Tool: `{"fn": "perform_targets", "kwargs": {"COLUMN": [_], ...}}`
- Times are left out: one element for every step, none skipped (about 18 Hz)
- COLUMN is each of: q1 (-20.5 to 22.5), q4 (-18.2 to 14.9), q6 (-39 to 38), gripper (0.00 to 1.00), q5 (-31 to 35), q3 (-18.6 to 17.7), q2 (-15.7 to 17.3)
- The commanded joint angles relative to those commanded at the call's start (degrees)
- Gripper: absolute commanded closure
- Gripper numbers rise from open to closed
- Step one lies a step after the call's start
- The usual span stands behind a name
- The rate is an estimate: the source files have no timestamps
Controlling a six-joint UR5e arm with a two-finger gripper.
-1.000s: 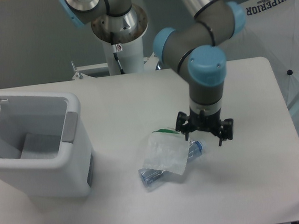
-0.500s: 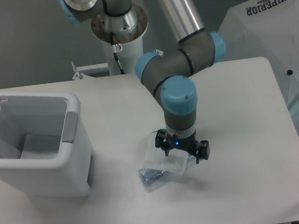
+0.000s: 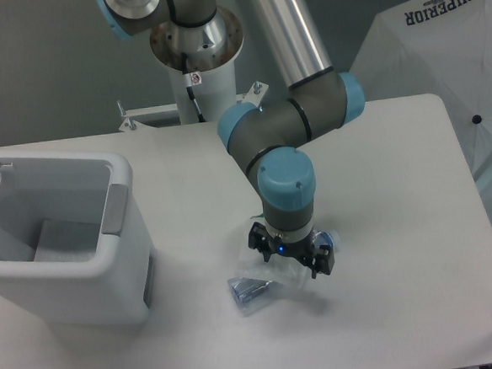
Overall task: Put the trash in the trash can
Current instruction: 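Close the gripper on the white bag and drag it off the bottle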
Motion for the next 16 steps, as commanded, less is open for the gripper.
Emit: {"fn": "perform_targets", "kwargs": {"q1": [0.00,0.00,0.00,0.09,0.09,0.00,0.00,0.00,-0.09,-0.09,-0.09,-0.09,-0.17,-0.18,-0.18,-0.18], "q4": [-1.93,-4.21,-6.41,-8.08,-8.88,-9.15,-9.15,-9.15,-9.15,-9.24,-9.15,-9.24,-9.15,-9.15,-9.15,-9.15], "q6": [-0.09,-0.18,-0.27,-0.27,-0.27,-0.27,-0.27,-0.18,-0.18,-0.09,0.08,0.08,0.08,0.17,0.17,0.09], "gripper": [0.00,0.00,0.00,0.00,0.00,0.00,0.00,0.00,0.00,0.00,0.00,0.00,0.00,0.00,0.00,0.06], "q5": [-0.79,-2.10,-3.07,-3.43,-3.43,-3.43,-3.35,-3.34,-3.34,-3.34,-3.26,-3.17,-3.08,-3.17,-3.26,-3.26], "q3": [0.88,1.84,2.72,3.25,3.35,3.17,2.91,2.73,2.56,2.47,2.21,2.12,1.94,1.77,1.77,1.77], "q2": [-0.35,-0.53,-0.70,-0.88,-0.88,-0.88,-0.88,-0.88,-0.88,-0.88,-0.79,-0.71,-0.62,-0.44,-0.44,-0.35]}}
